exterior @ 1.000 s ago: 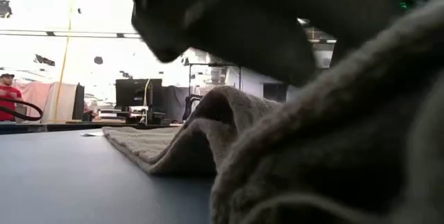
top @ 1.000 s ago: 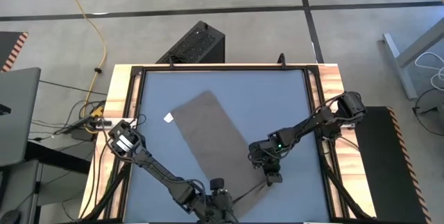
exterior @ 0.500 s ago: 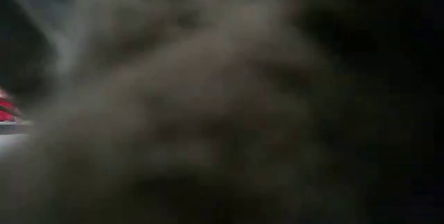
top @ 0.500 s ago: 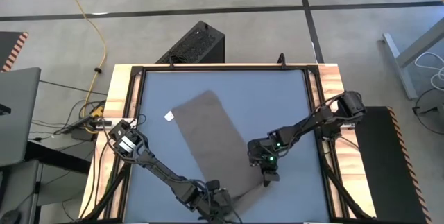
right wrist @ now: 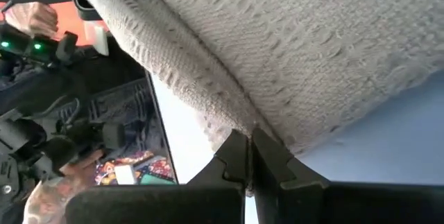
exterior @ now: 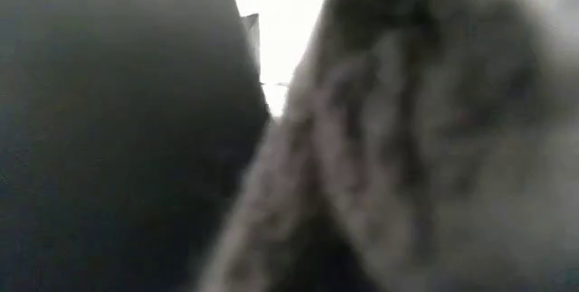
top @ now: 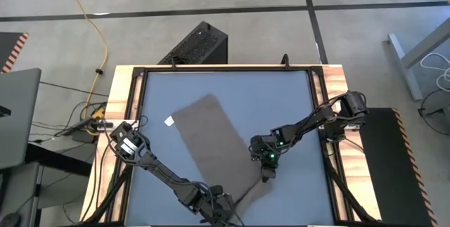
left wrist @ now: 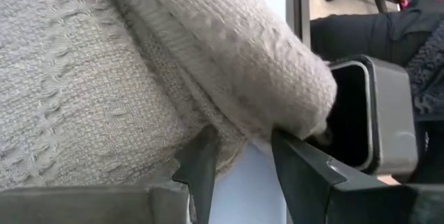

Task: Roll towel into tight, uniform cylinder
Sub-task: Roll the gray towel

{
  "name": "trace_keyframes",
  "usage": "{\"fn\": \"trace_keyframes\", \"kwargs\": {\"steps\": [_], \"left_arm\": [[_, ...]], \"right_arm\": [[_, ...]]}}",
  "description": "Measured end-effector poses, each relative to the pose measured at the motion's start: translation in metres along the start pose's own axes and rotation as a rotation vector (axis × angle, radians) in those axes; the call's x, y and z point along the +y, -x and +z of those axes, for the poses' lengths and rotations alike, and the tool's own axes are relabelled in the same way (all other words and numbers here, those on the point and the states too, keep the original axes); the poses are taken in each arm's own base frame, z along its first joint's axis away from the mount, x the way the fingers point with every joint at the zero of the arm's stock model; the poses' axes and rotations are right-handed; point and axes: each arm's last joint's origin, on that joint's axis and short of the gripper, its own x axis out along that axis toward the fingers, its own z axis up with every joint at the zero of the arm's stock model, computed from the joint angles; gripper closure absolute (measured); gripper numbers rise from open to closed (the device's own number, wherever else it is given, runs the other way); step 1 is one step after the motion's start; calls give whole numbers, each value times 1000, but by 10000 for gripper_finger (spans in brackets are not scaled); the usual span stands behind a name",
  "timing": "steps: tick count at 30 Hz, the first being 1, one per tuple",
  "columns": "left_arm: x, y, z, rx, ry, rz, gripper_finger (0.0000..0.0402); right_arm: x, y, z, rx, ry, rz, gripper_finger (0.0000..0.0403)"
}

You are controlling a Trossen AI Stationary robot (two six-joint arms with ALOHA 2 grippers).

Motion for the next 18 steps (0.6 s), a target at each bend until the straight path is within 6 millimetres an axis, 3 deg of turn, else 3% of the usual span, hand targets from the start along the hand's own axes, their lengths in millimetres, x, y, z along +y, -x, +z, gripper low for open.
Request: {"fn": "trace_keyframes", "kwargs": {"steps": [5,18], "left_arm": [[-2,11,-1,37,-17,19,272],[-20,87,2,-90,-67,193,272]], "right_arm": [[-1,-2,-1,-59,-3,-84,378],[2,-8,-4,-103,79,-156,378]]}}
